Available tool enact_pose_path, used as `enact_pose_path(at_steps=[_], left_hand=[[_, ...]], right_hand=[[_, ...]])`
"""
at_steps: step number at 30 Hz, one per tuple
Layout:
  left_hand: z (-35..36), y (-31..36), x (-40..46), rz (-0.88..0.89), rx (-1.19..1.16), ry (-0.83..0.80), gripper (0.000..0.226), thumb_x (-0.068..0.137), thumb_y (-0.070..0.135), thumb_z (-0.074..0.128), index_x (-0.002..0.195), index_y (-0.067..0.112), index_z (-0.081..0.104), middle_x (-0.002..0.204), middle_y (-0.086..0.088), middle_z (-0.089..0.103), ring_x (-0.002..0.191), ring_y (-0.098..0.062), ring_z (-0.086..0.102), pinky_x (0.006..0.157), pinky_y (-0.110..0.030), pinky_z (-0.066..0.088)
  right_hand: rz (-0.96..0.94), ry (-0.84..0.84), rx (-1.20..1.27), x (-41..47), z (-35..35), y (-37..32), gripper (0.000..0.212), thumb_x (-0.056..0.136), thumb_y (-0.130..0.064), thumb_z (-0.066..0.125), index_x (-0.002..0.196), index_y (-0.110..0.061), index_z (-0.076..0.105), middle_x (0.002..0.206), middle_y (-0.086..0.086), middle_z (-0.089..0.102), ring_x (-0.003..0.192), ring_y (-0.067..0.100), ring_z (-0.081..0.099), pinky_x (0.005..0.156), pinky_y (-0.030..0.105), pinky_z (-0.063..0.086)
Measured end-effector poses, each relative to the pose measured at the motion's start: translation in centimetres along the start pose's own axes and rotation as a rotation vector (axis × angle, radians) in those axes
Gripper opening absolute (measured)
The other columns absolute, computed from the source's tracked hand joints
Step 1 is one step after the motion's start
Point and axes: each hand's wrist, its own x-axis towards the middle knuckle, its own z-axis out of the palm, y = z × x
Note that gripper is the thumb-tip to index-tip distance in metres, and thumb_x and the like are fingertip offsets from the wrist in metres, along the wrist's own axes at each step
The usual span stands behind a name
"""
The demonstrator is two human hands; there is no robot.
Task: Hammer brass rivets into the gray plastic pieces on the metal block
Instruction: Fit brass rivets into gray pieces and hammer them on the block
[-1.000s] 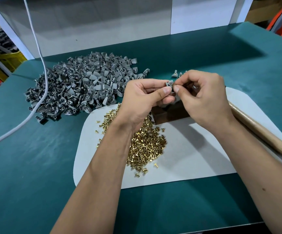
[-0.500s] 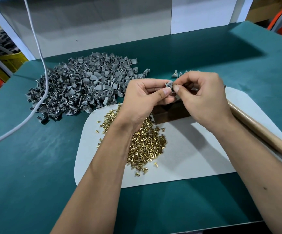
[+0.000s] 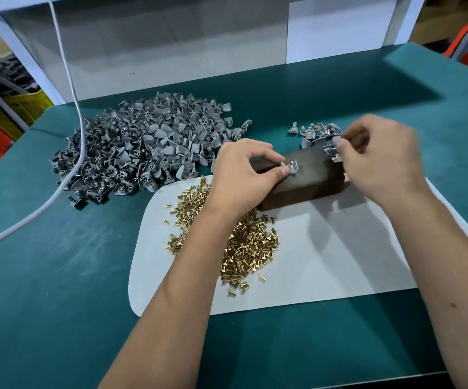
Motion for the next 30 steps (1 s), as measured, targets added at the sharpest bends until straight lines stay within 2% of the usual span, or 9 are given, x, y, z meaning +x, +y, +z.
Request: enact_pose_path(at_steps=[3, 6, 10, 16, 18, 20, 24, 27, 30], left_hand=[[-0.5, -0.2, 0.2, -0.022, 0.003, -0.007, 0.019, 0.074, 0.019, 0.091, 0.091, 0.024, 0.083, 0.108, 0.011, 0.073, 0.108, 0.003, 0.063, 0.098, -0.008, 0.039], [-0.7, -0.3, 0.3, -0.069, -0.022, -0.026, 0.018, 0.074, 0.020, 0.091, 0.089, 0.026, 0.081, 0.112, 0.013, 0.072, 0.111, 0.006, 0.061, 0.089, 0.001, 0.032], [-0.3, -0.3, 0.2, -0.104, -0.042, -0.047, 0.015, 0.074, 0.023, 0.090, 0.085, 0.026, 0.079, 0.114, 0.013, 0.072, 0.113, 0.004, 0.061, 0.090, -0.005, 0.033], [-0.1, -0.4, 0.2, -0.112, -0.089, -0.073, 0.011, 0.077, 0.018, 0.088, 0.077, 0.023, 0.079, 0.113, 0.009, 0.072, 0.110, 0.003, 0.063, 0.102, -0.024, 0.042], [-0.1, -0.4, 0.2, -0.113, -0.092, -0.075, 0.010, 0.077, 0.017, 0.087, 0.077, 0.022, 0.079, 0.112, 0.007, 0.073, 0.108, 0.004, 0.064, 0.103, -0.024, 0.042], [0.0, -0.4, 0.2, -0.113, -0.086, -0.074, 0.010, 0.077, 0.016, 0.087, 0.076, 0.021, 0.079, 0.111, 0.006, 0.074, 0.106, 0.006, 0.065, 0.100, -0.019, 0.042], [0.1, -0.4, 0.3, -0.115, -0.077, -0.083, 0.011, 0.077, 0.014, 0.086, 0.074, 0.022, 0.079, 0.104, 0.009, 0.074, 0.103, 0.011, 0.065, 0.091, -0.003, 0.038], [0.1, -0.4, 0.3, -0.114, -0.094, -0.088, 0.012, 0.077, 0.012, 0.086, 0.074, 0.021, 0.079, 0.100, 0.008, 0.074, 0.104, 0.008, 0.066, 0.092, -0.007, 0.041], [0.1, -0.3, 0.2, -0.130, -0.094, -0.085, 0.012, 0.078, 0.012, 0.085, 0.075, 0.021, 0.079, 0.103, 0.005, 0.075, 0.105, 0.008, 0.066, 0.088, -0.003, 0.039]], right_hand=[[0.265, -0.169, -0.316, 0.5, -0.5, 2.0, 0.032, 0.090, -0.034, 0.069, 0.109, -0.009, 0.065, 0.109, 0.025, 0.067, 0.106, 0.043, 0.060, 0.085, 0.043, 0.049], [0.317, -0.307, -0.394, 0.5, -0.5, 2.3, 0.033, 0.091, -0.039, 0.068, 0.097, -0.007, 0.066, 0.094, 0.022, 0.065, 0.092, 0.040, 0.059, 0.071, 0.036, 0.042], [0.315, -0.331, -0.421, 0.8, -0.6, 2.1, 0.030, 0.097, -0.034, 0.065, 0.087, -0.006, 0.066, 0.074, 0.014, 0.051, 0.080, 0.036, 0.049, 0.070, 0.033, 0.037], [0.240, -0.228, -0.269, 1.2, -1.7, 1.1, 0.034, 0.104, -0.029, 0.053, 0.093, 0.001, 0.064, 0.090, 0.029, 0.061, 0.084, 0.045, 0.055, 0.069, 0.038, 0.039], [0.187, -0.249, -0.128, 1.6, -2.2, 0.2, 0.034, 0.102, -0.028, 0.053, 0.089, 0.001, 0.065, 0.082, 0.028, 0.062, 0.077, 0.042, 0.057, 0.063, 0.042, 0.043], [0.128, -0.313, 0.005, 1.5, -2.7, -0.8, 0.035, 0.097, -0.031, 0.060, 0.084, 0.001, 0.066, 0.083, 0.031, 0.064, 0.071, 0.038, 0.056, 0.066, 0.051, 0.050], [0.010, -0.318, 0.060, 0.4, -3.0, -2.5, 0.039, 0.099, -0.035, 0.060, 0.071, -0.009, 0.065, 0.080, 0.027, 0.066, 0.073, 0.043, 0.060, 0.061, 0.044, 0.050], [0.008, -0.324, 0.101, 0.1, -2.7, -3.3, 0.040, 0.104, -0.034, 0.052, 0.073, -0.012, 0.065, 0.073, 0.016, 0.068, 0.070, 0.038, 0.062, 0.057, 0.034, 0.044], [-0.020, -0.416, 0.012, 0.0, -2.8, -3.7, 0.041, 0.107, -0.035, 0.049, 0.073, -0.017, 0.063, 0.072, 0.006, 0.068, 0.069, 0.027, 0.063, 0.054, 0.029, 0.038]])
